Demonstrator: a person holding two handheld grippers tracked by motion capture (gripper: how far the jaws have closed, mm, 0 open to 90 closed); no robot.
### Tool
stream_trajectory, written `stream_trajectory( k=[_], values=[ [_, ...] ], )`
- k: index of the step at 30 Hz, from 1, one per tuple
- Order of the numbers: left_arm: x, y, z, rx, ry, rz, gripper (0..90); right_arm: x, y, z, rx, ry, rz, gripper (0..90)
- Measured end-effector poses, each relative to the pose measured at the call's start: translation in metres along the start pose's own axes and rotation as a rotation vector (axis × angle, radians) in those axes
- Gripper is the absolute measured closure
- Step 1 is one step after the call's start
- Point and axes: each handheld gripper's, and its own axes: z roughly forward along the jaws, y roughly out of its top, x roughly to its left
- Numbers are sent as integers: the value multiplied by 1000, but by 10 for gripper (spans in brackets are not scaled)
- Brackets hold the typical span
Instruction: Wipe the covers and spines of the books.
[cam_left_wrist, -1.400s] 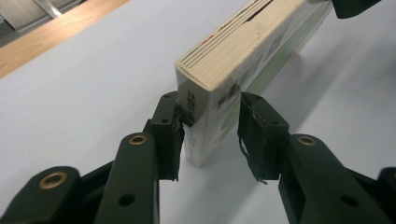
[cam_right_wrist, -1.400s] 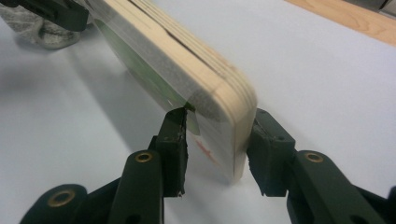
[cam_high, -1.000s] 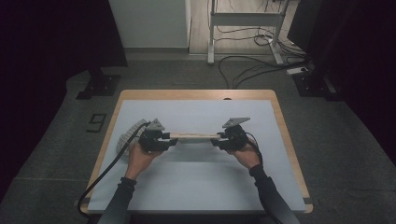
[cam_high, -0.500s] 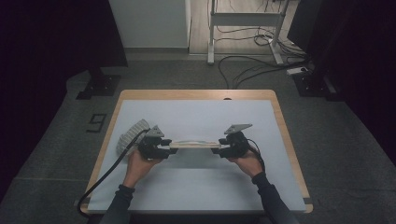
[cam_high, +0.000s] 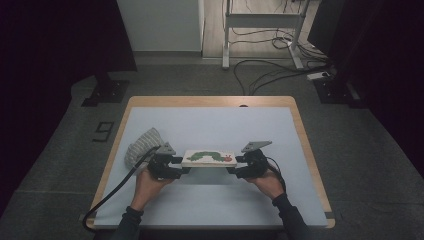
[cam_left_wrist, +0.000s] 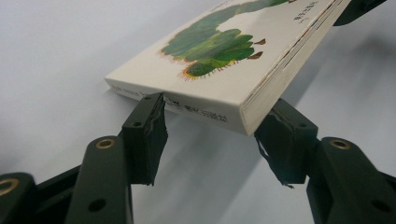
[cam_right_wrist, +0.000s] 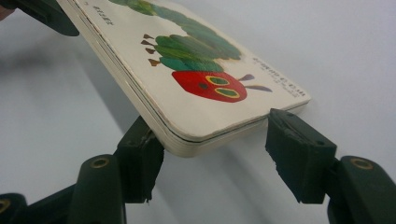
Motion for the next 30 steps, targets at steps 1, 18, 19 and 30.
stream_trajectory(
  k=[1, 18, 19, 30],
  values=[
    [-1, -1, 1, 2, -1, -3, 430, 0, -2, 0, 1, 0, -2, 356],
    [-11, -25, 9, 29, -24, -21, 443, 12, -28, 5, 4, -16, -34, 384],
    [-11, -27, 10, 29, -27, -26, 446, 12, -29, 5, 4, -15, -35, 384],
    [-17, -34, 18, 71, -4, 8, 462, 13, -43, 9, 14, -15, -48, 429]
  ],
)
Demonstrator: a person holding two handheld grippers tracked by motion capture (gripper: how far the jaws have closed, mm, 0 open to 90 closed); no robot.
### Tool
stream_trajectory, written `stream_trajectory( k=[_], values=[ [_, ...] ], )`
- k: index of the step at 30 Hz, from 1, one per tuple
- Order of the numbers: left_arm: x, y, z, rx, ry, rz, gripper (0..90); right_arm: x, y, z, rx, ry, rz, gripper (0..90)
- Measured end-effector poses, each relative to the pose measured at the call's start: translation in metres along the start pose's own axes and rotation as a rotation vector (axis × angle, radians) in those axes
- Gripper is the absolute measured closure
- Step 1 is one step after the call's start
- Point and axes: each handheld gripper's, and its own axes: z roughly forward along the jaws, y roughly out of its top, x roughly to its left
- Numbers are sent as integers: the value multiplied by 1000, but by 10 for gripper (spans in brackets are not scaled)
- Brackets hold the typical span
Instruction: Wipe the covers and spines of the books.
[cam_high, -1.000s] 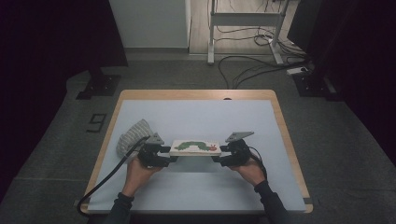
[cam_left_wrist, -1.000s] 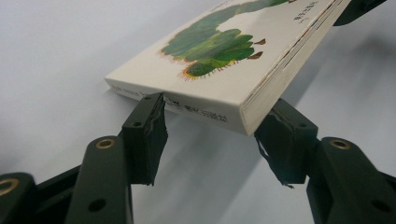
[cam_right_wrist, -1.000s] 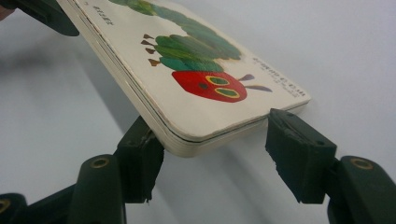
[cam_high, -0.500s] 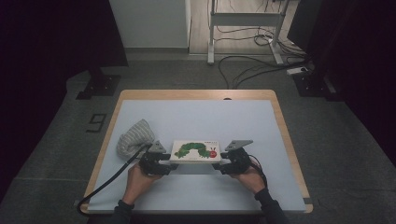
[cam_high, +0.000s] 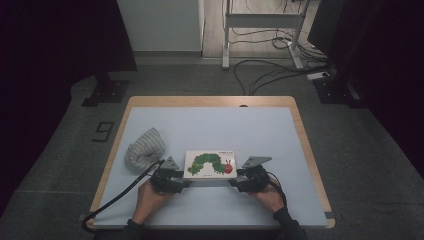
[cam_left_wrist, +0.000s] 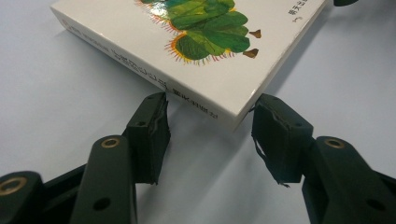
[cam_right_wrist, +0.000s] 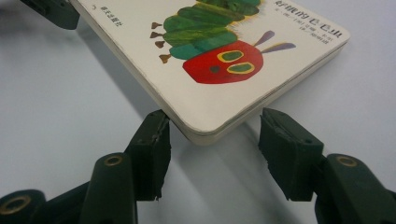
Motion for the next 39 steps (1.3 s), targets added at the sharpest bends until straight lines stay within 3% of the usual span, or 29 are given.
stream_trajectory(
  k=[7, 11, 13, 19, 24, 39],
  values=[
    [0, -5, 2, -5, 2, -3, 464, 3, -4, 1, 4, -17, -26, 441],
    [2, -8, 0, -20, -10, -13, 464, 3, -4, 1, 5, -3, -32, 421],
    [2, -10, -2, -19, 9, -10, 463, 4, -4, 0, -1, 12, -34, 419],
    [-1, -12, -3, -15, 25, 23, 524, 9, -3, 2, 19, -39, -70, 468],
    [-1, -11, -1, -26, 16, 22, 584, 13, -1, 3, 30, -69, -82, 492],
    [20, 6, 9, -35, 62, 10, 592, -6, 11, 16, 12, -105, -48, 509]
  ],
)
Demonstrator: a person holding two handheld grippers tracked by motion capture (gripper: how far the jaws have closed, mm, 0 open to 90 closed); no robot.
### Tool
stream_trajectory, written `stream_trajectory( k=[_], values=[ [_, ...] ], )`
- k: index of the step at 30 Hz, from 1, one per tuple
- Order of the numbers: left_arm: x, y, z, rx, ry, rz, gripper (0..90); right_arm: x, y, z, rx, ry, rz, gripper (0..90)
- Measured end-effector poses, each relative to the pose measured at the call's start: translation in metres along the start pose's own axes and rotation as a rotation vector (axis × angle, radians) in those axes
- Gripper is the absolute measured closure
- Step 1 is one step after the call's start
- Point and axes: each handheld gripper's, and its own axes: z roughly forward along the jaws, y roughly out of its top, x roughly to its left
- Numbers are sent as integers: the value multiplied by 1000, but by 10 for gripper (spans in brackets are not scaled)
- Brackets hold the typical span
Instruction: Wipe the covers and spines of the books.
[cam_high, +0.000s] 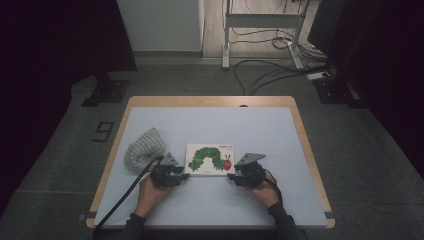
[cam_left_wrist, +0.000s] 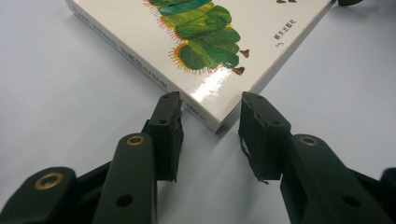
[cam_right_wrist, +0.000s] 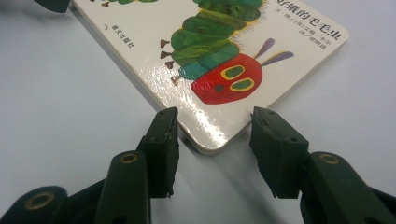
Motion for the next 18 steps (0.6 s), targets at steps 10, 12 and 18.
stream_trajectory(
  k=[10, 12, 18],
  values=[
    [14, 11, 8, 0, 17, -5, 586, -15, 10, 11, 0, -16, 25, 530],
    [17, 13, 10, -2, 25, -5, 584, -19, 13, 13, -2, -21, 23, 532],
    [24, 15, 13, -13, 28, -25, 558, -26, 18, 18, 1, -20, 30, 529]
  ],
)
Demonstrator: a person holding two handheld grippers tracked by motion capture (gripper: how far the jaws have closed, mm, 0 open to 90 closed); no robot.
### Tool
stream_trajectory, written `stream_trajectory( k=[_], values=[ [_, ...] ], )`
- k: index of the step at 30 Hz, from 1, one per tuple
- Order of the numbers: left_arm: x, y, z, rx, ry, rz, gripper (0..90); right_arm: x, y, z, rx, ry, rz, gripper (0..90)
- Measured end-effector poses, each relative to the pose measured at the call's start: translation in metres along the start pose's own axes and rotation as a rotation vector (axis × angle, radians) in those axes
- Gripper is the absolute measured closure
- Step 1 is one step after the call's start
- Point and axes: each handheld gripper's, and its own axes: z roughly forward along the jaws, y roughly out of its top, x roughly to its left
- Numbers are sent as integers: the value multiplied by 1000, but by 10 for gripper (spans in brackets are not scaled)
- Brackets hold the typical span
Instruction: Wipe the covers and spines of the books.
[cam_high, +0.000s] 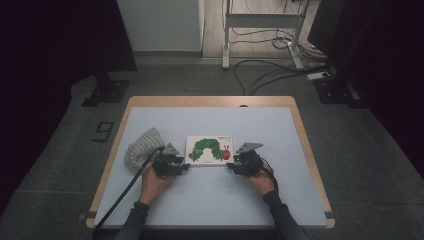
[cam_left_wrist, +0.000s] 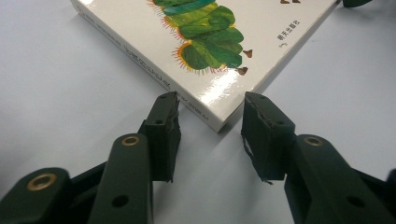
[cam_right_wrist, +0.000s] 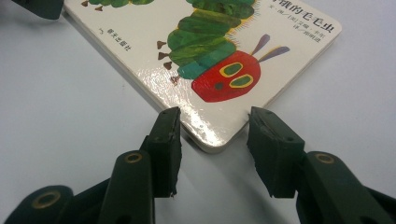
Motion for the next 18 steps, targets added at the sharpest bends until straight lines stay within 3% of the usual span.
stream_trajectory(
  k=[4, 8, 12, 16, 18],
  values=[
    [-1, 0, 0, 6, 20, 4, 521, -1, 0, 1, -5, 9, 8, 508],
    [1, 0, -2, 22, 49, -6, 418, 0, 1, 2, 0, 1, 9, 397],
    [1, 1, -9, 12, 44, -48, 300, 1, 2, 1, 4, 11, -5, 292],
    [-4, 2, -20, -6, 23, -37, 165, 3, 4, -4, -5, 12, -17, 165],
    [-6, 1, -26, -25, 22, -41, 146, 4, 5, -9, -11, 18, -25, 133]
  ],
)
